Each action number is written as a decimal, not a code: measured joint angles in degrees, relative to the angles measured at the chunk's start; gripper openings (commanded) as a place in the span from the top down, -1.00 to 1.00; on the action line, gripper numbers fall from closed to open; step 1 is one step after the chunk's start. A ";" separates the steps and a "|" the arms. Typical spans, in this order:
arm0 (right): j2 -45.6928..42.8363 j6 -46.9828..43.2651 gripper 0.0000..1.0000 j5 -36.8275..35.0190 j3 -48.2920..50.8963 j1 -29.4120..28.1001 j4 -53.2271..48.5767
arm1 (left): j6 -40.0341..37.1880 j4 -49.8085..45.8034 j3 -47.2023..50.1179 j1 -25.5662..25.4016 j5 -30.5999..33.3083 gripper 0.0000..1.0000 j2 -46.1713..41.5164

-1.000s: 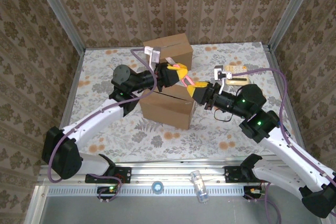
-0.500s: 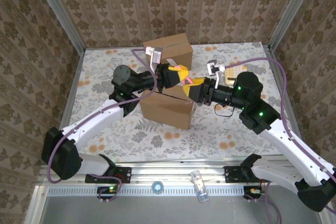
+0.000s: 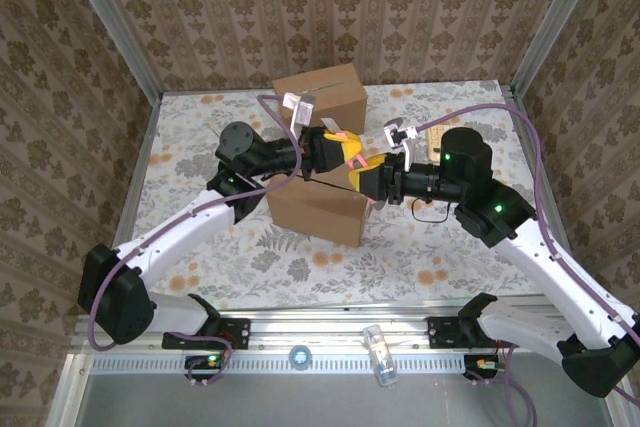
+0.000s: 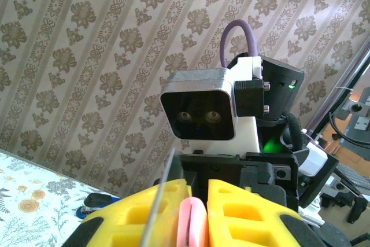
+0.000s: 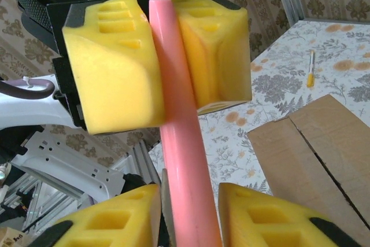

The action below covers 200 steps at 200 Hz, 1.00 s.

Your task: Unpack the express box

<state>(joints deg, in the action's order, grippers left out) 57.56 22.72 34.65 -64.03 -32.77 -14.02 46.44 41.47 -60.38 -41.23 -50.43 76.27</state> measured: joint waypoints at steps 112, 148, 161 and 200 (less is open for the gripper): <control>-1.25 3.21 1.00 2.89 5.38 0.37 9.57 | 0.50 -1.22 -0.35 0.17 -0.83 0.66 -0.17; -3.39 6.27 1.00 0.37 6.84 0.09 11.39 | -0.87 -1.20 -0.35 0.42 1.16 0.05 -0.15; -4.50 7.17 1.00 -0.61 7.23 0.09 11.91 | -1.07 -1.27 -0.35 0.63 1.79 -0.22 -0.15; -6.14 8.00 1.00 -3.30 7.41 0.09 12.11 | -1.42 -1.25 -0.07 1.16 2.73 -0.99 -0.37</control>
<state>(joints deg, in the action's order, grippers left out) 51.42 30.72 31.35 -56.62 -32.69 -1.91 45.01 40.23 -60.45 -40.07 -47.70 75.90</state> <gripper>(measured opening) 0.180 0.948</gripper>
